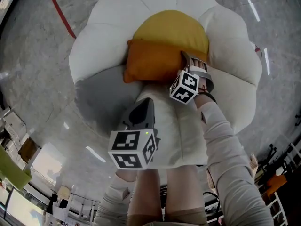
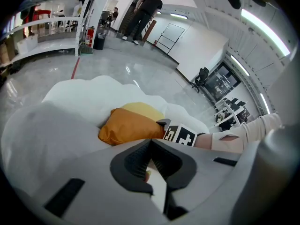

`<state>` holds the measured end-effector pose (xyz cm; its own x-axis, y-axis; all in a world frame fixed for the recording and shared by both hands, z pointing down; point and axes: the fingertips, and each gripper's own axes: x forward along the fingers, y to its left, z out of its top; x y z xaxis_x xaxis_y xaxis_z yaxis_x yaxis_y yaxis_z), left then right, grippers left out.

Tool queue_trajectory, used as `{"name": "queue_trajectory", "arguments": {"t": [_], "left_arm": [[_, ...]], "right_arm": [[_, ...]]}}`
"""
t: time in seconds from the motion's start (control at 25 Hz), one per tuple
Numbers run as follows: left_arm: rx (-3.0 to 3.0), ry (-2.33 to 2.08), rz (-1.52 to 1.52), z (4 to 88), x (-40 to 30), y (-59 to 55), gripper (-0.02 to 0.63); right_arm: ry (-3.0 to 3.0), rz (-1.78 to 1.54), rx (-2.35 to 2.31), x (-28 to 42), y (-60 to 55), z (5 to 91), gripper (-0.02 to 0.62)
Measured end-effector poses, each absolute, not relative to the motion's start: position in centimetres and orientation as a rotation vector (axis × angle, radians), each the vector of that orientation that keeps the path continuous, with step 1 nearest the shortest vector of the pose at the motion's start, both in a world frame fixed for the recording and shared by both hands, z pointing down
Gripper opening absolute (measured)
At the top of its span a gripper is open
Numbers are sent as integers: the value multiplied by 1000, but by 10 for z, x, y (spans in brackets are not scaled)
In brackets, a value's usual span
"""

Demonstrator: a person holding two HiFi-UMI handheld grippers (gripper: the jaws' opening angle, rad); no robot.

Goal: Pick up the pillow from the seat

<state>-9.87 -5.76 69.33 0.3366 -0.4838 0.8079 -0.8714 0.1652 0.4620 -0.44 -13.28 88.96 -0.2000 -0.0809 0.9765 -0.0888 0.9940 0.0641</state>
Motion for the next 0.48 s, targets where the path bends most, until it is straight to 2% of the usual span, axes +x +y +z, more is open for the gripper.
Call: {"name": "queue_trajectory", "arguments": {"t": [0.16, 0.36, 0.48], "left_arm": [[1476, -1304, 434, 692, -98, -56, 6], [1471, -1298, 425, 691, -98, -55, 6], [1473, -1290, 412, 687, -96, -56, 6]], "right_arm": [[-1769, 5, 132, -3, -133, 886, 568], [-1751, 7, 165, -4, -134, 878, 466], [-1738, 3, 188, -4, -135, 872, 430]]}}
